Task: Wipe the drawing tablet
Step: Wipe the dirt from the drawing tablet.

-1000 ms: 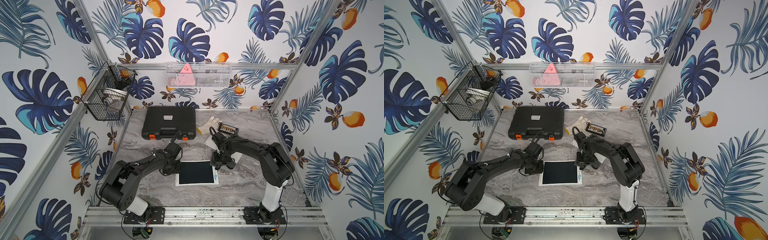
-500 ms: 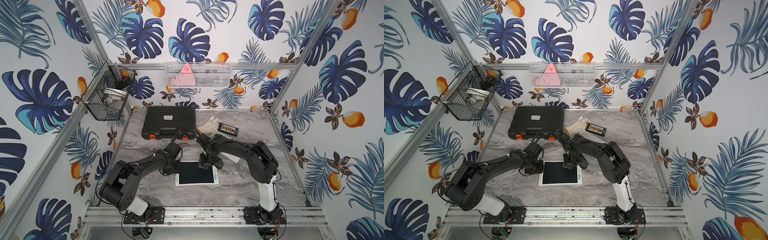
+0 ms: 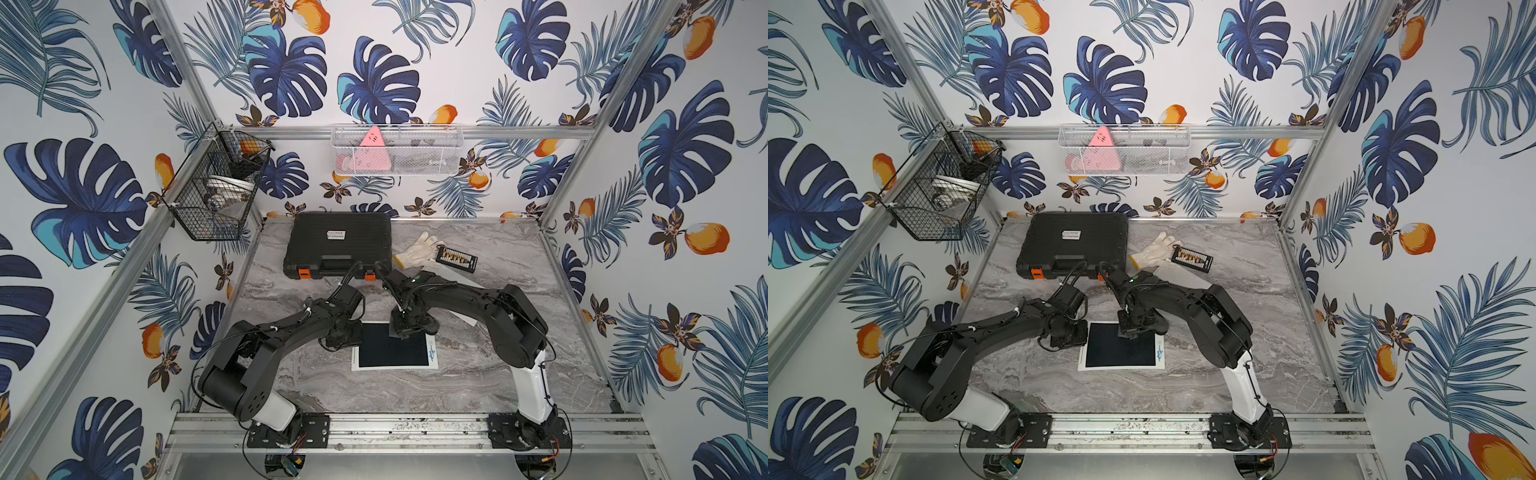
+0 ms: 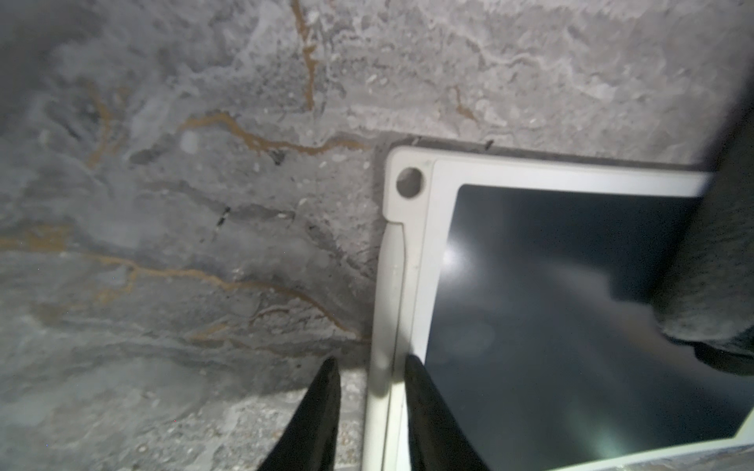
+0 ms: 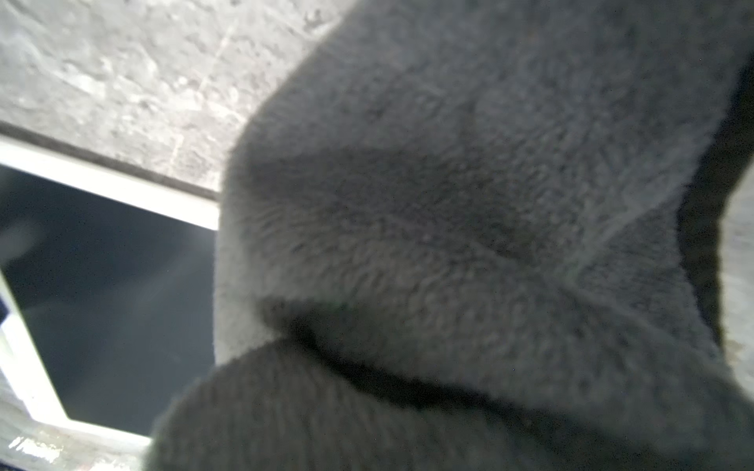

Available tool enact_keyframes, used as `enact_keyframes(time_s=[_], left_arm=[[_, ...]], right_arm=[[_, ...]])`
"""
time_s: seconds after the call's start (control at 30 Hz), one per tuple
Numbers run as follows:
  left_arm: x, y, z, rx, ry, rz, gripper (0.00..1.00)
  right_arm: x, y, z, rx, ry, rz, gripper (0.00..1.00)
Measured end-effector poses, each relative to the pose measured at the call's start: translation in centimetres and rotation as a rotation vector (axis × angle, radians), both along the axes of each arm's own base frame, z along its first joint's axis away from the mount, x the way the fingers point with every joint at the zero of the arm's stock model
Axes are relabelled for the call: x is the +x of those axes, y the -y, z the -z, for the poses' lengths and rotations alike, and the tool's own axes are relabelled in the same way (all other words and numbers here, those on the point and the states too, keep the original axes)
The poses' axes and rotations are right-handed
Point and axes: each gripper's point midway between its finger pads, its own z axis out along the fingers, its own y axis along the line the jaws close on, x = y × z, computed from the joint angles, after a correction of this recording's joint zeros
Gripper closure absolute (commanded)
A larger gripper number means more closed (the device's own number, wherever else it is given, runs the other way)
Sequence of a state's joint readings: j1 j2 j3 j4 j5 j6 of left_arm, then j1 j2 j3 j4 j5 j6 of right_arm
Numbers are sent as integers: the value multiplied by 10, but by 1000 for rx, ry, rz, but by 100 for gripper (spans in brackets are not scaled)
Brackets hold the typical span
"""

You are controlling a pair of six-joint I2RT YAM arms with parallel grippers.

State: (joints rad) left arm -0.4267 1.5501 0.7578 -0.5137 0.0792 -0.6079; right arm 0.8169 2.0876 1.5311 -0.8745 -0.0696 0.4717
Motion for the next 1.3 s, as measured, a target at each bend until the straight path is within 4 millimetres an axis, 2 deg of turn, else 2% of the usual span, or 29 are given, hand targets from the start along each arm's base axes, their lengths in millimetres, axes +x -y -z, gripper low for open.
enact_keyframes(time_s=[0.07,0.13,0.27,0.3,0.37,0.47,0.57,0.7,0.83,0.9,1.03,1.17,1.23,1.3], left_arm=[[0,0,0,0,0,0,68],[0,0,0,0,-1,-1,68],[-1,0,1,0,-2,-4,68],[-1,0,1,0,-2,-4,68],[-1,0,1,0,-2,-7,68],[-1,0,1,-1,-3,-9,68],[-1,-1,1,-1,-4,-11,68],[-1,-1,1,-1,-3,-11,68],[-1,-1,1,-1,-2,-11,68],[-1,-1,1,-1,-2,-11,68],[-1,0,1,-3,2,-11,68],[-1,0,1,-5,4,-11,68],[-1,0,1,-4,4,-11,68],[-1,0,1,-4,4,-11,68]], right_arm=[[0,4,0,17,-5,18,100],[-1,20,-2,13,-4,43,100],[-19,76,-9,-78,-8,88,100],[-28,80,-10,-87,-13,77,100],[-42,77,-12,-92,-17,39,100],[-63,51,-12,-77,-23,-35,100],[-72,25,-6,-43,-36,-61,100],[-67,33,0,-20,-49,5,100],[-60,72,0,-19,-52,96,100],[-62,81,0,-27,-44,95,100],[-66,69,-4,-61,-22,39,100],[-61,28,-9,-8,-20,4,100],[-51,26,-5,-1,-16,33,100],[-45,39,-2,-12,-26,71,100]])
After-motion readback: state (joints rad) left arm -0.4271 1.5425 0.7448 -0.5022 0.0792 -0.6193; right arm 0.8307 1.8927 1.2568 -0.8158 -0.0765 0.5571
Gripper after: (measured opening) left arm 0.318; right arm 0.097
